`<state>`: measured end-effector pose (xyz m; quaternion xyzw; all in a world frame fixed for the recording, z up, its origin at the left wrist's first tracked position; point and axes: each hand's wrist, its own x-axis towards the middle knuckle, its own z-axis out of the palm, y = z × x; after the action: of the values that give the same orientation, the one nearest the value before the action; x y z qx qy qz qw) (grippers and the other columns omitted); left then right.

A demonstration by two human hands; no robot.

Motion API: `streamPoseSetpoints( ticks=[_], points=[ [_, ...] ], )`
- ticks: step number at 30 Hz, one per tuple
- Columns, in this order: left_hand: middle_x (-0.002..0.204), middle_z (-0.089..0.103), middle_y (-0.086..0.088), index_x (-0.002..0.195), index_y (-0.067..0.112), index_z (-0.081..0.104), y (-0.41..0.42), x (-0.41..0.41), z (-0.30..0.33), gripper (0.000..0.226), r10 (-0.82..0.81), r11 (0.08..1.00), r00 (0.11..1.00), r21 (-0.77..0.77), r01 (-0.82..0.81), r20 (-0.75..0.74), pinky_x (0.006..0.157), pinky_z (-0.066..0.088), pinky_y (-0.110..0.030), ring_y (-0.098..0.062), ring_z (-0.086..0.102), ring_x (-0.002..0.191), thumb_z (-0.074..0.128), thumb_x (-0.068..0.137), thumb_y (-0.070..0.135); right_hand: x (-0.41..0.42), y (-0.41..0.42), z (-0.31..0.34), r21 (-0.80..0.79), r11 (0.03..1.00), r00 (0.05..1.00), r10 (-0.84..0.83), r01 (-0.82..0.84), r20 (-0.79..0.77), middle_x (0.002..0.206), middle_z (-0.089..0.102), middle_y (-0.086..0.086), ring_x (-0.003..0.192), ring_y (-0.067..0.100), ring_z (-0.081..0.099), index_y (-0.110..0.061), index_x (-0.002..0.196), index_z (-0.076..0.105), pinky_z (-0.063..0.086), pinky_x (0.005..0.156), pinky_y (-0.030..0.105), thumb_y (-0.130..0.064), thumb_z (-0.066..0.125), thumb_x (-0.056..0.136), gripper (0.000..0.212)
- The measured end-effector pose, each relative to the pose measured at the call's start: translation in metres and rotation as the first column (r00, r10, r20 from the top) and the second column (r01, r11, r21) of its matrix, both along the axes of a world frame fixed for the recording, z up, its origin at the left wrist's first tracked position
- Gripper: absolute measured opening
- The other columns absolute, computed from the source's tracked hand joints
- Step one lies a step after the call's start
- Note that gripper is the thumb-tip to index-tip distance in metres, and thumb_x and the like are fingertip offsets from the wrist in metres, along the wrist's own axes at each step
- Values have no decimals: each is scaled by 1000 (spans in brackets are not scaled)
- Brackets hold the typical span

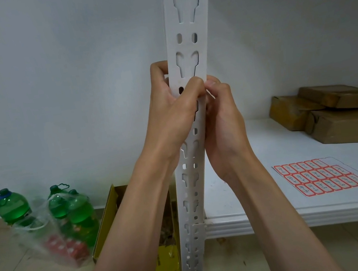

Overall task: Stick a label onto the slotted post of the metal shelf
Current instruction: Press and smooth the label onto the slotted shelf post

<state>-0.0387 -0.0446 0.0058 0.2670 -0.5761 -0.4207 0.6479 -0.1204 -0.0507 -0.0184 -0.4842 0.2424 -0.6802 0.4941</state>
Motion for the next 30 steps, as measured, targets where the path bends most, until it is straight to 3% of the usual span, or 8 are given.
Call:
streamPoseSetpoints(
  ticks=[8, 11, 16, 21, 25, 30],
  points=[
    [104, 69, -15, 119, 9, 43, 0, 1, 1, 33, 9, 1000, 1000, -3, -9, 20, 77, 58, -44, -21, 67, 76, 53, 89, 2, 0, -2, 0, 4, 1000, 1000, -14, 14, -17, 112, 68, 16, 105, 27, 66, -7, 126, 59, 51, 99, 50, -36, 47, 92, 46],
    [110, 66, -20, 119, 11, 43, 0, 2, 0, 33, 14, 1000, 999, -2, -14, 33, 79, 57, -52, -24, 66, 80, 53, 88, 4, 0, -1, -1, 1, 1000, 999, -27, 27, -37, 120, 67, 21, 106, 27, 67, -10, 126, 60, 52, 98, 49, -36, 45, 94, 44],
    [109, 68, -16, 118, 14, 44, -1, 1, -1, 32, 33, 999, 999, 15, -33, 36, 82, 57, -55, -35, 69, 87, 57, 89, 9, 0, -1, -1, 1, 1000, 999, -28, 28, -28, 123, 66, 22, 103, 25, 67, -8, 128, 59, 53, 95, 46, -36, 44, 96, 45],
    [106, 68, -19, 115, 12, 44, 0, 0, 0, 32, 29, 999, 999, 14, -29, 21, 83, 57, -56, -37, 68, 85, 59, 88, 9, 1, -2, -2, 24, 999, 1000, -23, 23, -11, 122, 67, 23, 113, 38, 65, -8, 128, 58, 51, 99, 50, -38, 47, 92, 49],
    [105, 66, -20, 115, 13, 44, 1, 0, 0, 32, 43, 999, 998, 0, -43, 38, 80, 58, -52, -32, 68, 81, 58, 87, 8, -1, -2, -1, 13, 1000, 1000, -8, 8, -11, 113, 69, 15, 102, 25, 67, -7, 129, 58, 53, 92, 43, -37, 46, 93, 48],
    [108, 66, -21, 119, 10, 43, 1, 1, 1, 33, 27, 1000, 999, -2, -27, 46, 78, 58, -49, -25, 67, 78, 54, 89, 3, -1, -3, -2, -2, 1000, 1000, 1, -1, -14, 108, 68, 11, 100, 23, 66, -5, 128, 57, 51, 91, 43, -33, 43, 98, 43]
  ],
)
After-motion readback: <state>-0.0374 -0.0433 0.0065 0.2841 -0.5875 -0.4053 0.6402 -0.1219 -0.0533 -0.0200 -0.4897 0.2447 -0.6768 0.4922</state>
